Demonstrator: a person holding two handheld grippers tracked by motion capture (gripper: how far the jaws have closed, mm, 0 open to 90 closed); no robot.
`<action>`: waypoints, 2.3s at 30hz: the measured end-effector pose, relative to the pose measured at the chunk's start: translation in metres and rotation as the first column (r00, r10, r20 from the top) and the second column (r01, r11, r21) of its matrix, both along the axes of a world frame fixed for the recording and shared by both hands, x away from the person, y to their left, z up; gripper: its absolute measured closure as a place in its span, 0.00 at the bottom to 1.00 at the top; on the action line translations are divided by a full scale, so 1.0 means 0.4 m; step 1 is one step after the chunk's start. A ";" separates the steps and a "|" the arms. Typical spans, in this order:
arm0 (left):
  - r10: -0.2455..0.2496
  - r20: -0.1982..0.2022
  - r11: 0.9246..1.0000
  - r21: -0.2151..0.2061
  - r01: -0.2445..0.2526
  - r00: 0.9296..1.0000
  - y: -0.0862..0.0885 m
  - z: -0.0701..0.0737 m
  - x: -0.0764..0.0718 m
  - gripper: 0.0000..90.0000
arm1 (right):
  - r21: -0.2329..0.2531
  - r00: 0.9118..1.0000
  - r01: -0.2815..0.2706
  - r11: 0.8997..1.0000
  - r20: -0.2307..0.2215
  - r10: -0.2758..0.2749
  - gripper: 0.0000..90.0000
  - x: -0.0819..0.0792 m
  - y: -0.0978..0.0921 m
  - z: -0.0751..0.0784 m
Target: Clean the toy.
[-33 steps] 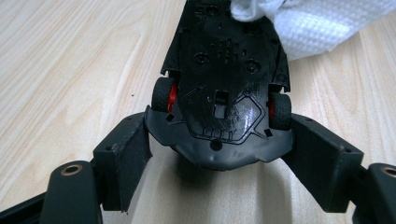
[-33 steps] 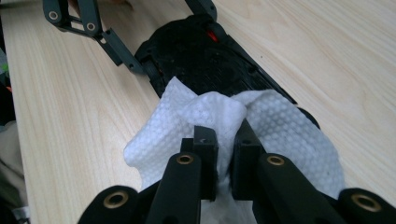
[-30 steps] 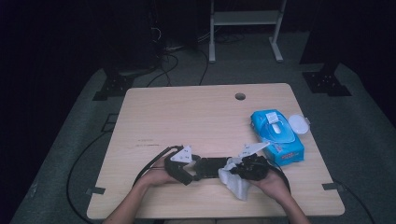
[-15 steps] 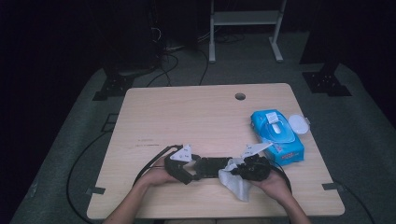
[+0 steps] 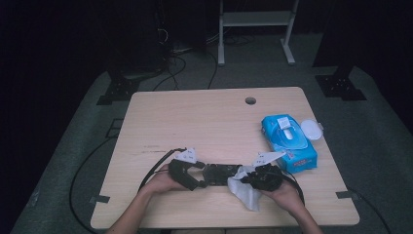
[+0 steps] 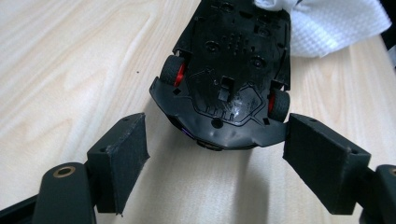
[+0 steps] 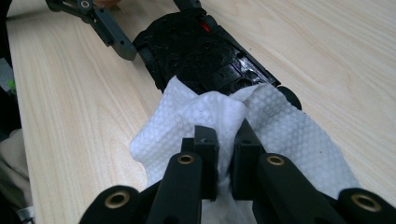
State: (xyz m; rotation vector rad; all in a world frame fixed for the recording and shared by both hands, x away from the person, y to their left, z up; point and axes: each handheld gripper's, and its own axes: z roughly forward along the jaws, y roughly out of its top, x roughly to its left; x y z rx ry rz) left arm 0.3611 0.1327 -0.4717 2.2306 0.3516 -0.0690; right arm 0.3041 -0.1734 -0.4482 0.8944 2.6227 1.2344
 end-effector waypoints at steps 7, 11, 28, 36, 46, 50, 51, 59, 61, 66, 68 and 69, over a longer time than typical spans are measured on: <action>0.053 -0.108 0.997 -0.054 -0.059 0.993 0.016 0.009 0.015 0.28 | -0.009 1.000 -0.003 1.000 0.025 0.003 0.93 -0.010 0.004 -0.001; 0.079 -0.149 0.995 -0.051 -0.087 0.986 0.015 0.005 0.019 0.28 | -0.010 0.999 -0.005 1.000 0.037 0.005 0.93 -0.013 0.004 -0.002; 0.079 -0.172 0.997 -0.005 -0.081 0.982 -0.021 0.001 0.020 0.41 | -0.015 0.998 -0.030 0.999 0.061 0.030 0.93 -0.030 0.009 -0.005; 0.093 -0.183 0.995 -0.002 -0.095 0.979 -0.025 -0.003 0.025 0.37 | 0.002 0.997 -0.028 1.000 0.068 0.028 0.93 -0.036 0.006 -0.011; 0.089 -0.180 0.996 -0.014 -0.093 0.980 -0.029 -0.001 0.023 0.41 | 0.006 0.995 -0.035 0.999 0.097 0.034 0.94 -0.050 0.003 -0.016; 0.091 -0.173 0.995 -0.020 -0.096 0.981 -0.029 -0.001 0.022 0.42 | 0.004 0.992 -0.040 0.999 0.117 0.039 0.94 -0.058 0.003 -0.019; 0.094 -0.168 0.995 -0.020 -0.099 0.981 -0.029 0.000 0.021 0.42 | 0.002 0.992 -0.041 0.999 0.119 0.041 0.94 -0.059 0.003 -0.019; 0.101 -0.157 0.994 -0.018 -0.105 0.982 -0.029 0.002 0.020 0.43 | -0.018 0.987 -0.048 0.999 0.155 0.050 0.94 -0.068 0.006 -0.020; 0.105 -0.154 0.994 -0.024 -0.110 0.982 -0.030 0.000 0.022 0.43 | -0.028 0.987 -0.054 0.998 0.152 0.058 0.94 -0.066 0.008 -0.017; 0.111 -0.134 0.993 -0.016 -0.115 0.985 -0.033 0.001 0.019 0.43 | -0.050 0.990 -0.021 0.999 0.136 0.028 0.94 -0.047 -0.001 -0.004; 0.115 -0.140 0.993 -0.026 -0.119 0.984 -0.034 -0.001 0.017 0.43 | -0.026 0.993 0.013 1.000 0.118 -0.010 0.94 -0.040 -0.011 0.000; 0.116 -0.140 0.992 -0.030 -0.121 0.983 -0.033 -0.002 0.016 0.43 | -0.018 0.994 0.018 1.000 0.109 -0.016 0.94 -0.039 -0.011 0.001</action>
